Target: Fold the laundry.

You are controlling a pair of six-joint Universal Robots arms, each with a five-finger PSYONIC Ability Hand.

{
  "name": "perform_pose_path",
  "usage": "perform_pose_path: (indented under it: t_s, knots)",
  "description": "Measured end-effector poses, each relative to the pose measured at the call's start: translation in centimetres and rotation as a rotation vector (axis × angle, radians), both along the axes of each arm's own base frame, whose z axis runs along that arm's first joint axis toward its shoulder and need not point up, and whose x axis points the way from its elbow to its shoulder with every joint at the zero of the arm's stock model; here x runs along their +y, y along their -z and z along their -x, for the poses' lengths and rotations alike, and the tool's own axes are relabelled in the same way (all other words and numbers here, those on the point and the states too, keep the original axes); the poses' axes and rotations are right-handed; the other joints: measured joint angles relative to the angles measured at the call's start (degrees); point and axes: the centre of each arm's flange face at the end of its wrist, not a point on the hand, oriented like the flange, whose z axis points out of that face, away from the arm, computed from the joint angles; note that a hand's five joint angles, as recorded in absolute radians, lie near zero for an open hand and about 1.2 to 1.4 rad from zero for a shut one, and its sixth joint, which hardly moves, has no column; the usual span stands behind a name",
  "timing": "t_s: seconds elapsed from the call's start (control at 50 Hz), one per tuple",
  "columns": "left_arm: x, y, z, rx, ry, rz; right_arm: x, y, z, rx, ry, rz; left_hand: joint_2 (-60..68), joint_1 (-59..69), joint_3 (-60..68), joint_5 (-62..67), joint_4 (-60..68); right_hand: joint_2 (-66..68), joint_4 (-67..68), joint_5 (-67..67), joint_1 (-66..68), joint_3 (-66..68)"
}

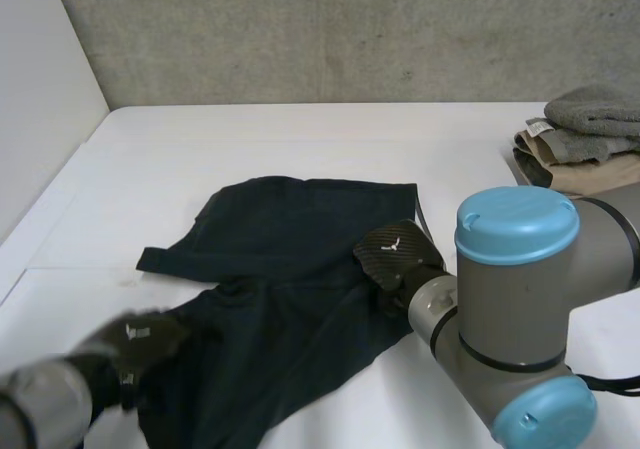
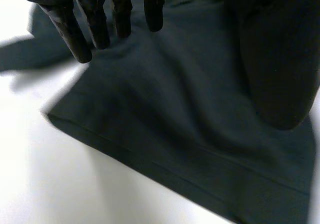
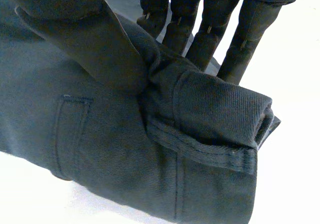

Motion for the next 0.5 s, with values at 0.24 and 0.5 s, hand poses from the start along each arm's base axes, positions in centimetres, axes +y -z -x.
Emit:
perform_pose_path:
  t_s: [0.24, 0.5]
  knots:
    - [4.0, 2.1, -0.6, 0.030, 0.006, -0.078, -2.2, 0.2, -0.1, -0.082, 0.097, 0.004, 0.0, 0.0, 0.0, 0.0, 0.0, 0.0, 0.0, 0.0, 0.0, 0.0]
    - [0.0, 4.9, 0.0, -0.134, -0.043, 0.121, -1.6, -0.9, 1.1, -0.099, 0.115, 0.000, 53.1, 55.0, 52.5, 51.3, 53.0, 0.0, 0.0, 0.0, 0.0, 0.0]
